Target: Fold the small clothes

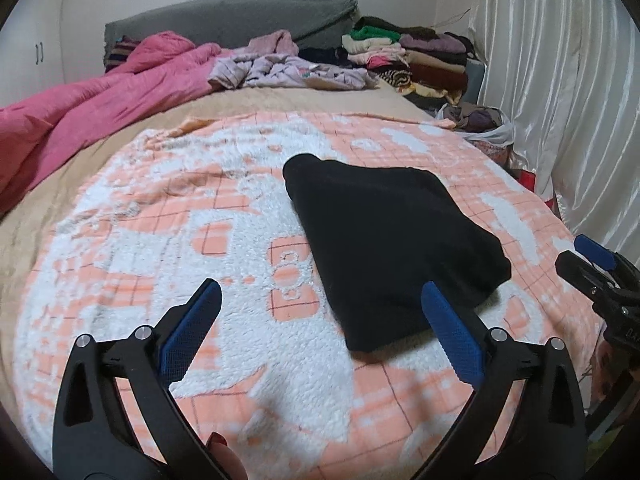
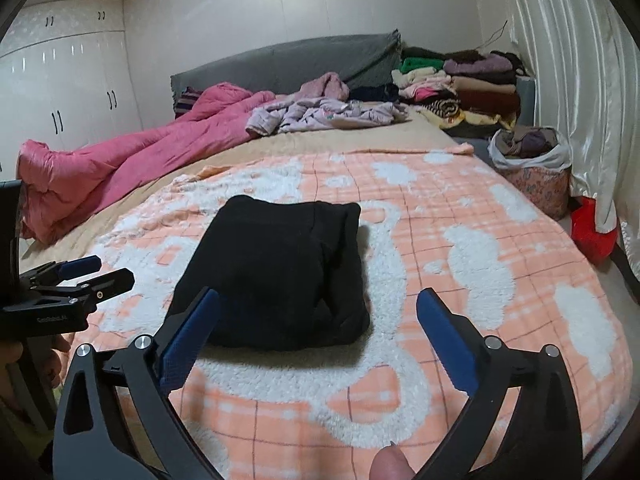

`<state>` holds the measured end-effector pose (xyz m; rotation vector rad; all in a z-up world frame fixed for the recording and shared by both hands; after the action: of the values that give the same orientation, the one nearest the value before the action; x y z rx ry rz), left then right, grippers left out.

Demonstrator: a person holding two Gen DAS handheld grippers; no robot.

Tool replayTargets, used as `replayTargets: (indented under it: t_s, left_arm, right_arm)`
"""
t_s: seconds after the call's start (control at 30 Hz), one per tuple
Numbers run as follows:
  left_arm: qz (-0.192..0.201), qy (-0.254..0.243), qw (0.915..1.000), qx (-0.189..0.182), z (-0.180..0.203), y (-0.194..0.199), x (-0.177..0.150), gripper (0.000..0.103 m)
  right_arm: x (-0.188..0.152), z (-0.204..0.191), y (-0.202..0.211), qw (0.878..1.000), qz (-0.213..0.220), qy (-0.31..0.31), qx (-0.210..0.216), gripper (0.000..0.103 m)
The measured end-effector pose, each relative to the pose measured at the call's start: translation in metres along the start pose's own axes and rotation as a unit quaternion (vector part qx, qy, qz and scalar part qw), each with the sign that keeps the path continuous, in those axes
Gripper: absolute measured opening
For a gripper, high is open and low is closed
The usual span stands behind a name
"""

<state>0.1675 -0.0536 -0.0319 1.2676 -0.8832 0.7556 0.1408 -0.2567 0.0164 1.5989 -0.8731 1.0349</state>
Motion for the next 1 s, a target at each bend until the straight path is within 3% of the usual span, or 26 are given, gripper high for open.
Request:
replayTargets:
  t_s: [0.37,0.77,1.0]
  left_arm:
    - [0.006,0.001,1.0000,-0.004,-0.005,0.036,-0.016,0.094]
    - [-0.024,0.014,0.9996,0.011,-0.024,0.046,-0.062,0.094]
    - [-0.040,0.033,0.9986,0.014,-0.032,0.035,-0.083,0.094]
  right_arm:
    - [-0.005,-0.015,0.031,0.999,0.021,0.018,-0.018,0.099]
    - [-0.044,-0.022,0.042,0.999,-0.005,0.017,-0.034,0.099]
    - [-0.081,-0.019,0.028,0.997,-0.045,0.010,-0.059,0.099]
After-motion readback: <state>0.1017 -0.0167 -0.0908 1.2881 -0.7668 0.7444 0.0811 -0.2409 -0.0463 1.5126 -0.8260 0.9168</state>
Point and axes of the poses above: each gripper's, at about its wrist camera, not at the fingertips, and y roughly against the way its jaws point, z to its right, x to its top, the point moved 10 cm from there along -y, roughly the way its jaws point, and after that the axes turned 13 degrees about z, right-handed, at the moved point
